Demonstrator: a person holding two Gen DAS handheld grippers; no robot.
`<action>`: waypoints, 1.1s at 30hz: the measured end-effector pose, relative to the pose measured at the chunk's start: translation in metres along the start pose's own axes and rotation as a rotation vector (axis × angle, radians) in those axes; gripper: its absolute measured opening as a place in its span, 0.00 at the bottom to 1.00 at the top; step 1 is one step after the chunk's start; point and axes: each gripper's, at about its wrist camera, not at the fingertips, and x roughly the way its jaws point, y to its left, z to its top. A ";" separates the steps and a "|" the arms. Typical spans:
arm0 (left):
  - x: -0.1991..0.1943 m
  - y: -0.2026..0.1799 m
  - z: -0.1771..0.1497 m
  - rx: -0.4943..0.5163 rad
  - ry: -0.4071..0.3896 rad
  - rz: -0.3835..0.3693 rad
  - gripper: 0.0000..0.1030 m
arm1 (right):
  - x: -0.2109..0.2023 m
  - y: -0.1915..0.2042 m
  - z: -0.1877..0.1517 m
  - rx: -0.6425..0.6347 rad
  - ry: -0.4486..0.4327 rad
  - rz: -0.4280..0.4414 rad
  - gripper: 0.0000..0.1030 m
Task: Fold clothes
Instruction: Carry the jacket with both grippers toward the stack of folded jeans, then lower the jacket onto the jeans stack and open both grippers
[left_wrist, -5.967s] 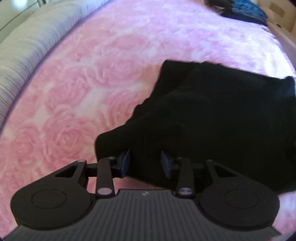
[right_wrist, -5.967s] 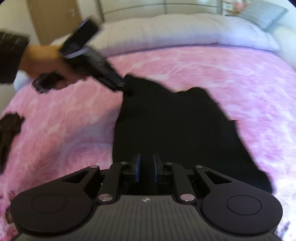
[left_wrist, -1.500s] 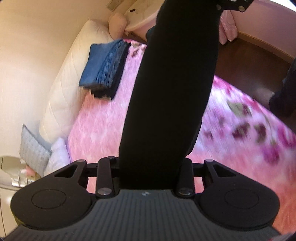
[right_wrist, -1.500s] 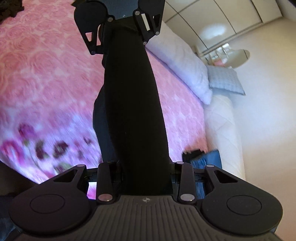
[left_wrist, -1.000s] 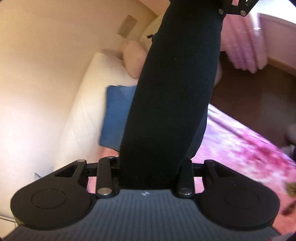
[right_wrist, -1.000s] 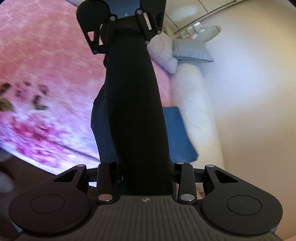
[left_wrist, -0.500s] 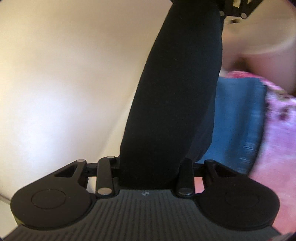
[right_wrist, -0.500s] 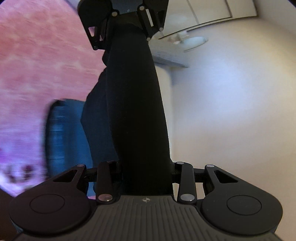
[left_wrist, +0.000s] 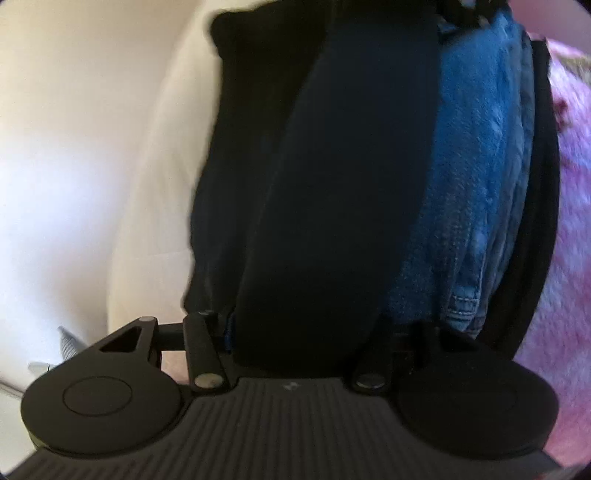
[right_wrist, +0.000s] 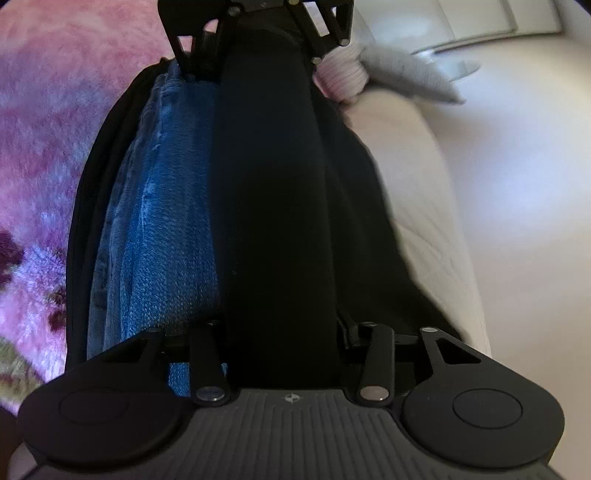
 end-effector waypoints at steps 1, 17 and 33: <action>-0.004 0.001 0.000 0.014 -0.004 -0.005 0.46 | -0.005 0.001 -0.005 0.030 -0.016 -0.025 0.46; -0.006 0.019 -0.015 0.070 -0.015 -0.007 0.49 | -0.072 -0.035 -0.021 0.259 0.084 -0.008 0.36; -0.070 0.034 -0.033 -0.171 0.089 -0.006 0.70 | -0.108 -0.013 -0.015 0.366 0.207 0.030 0.46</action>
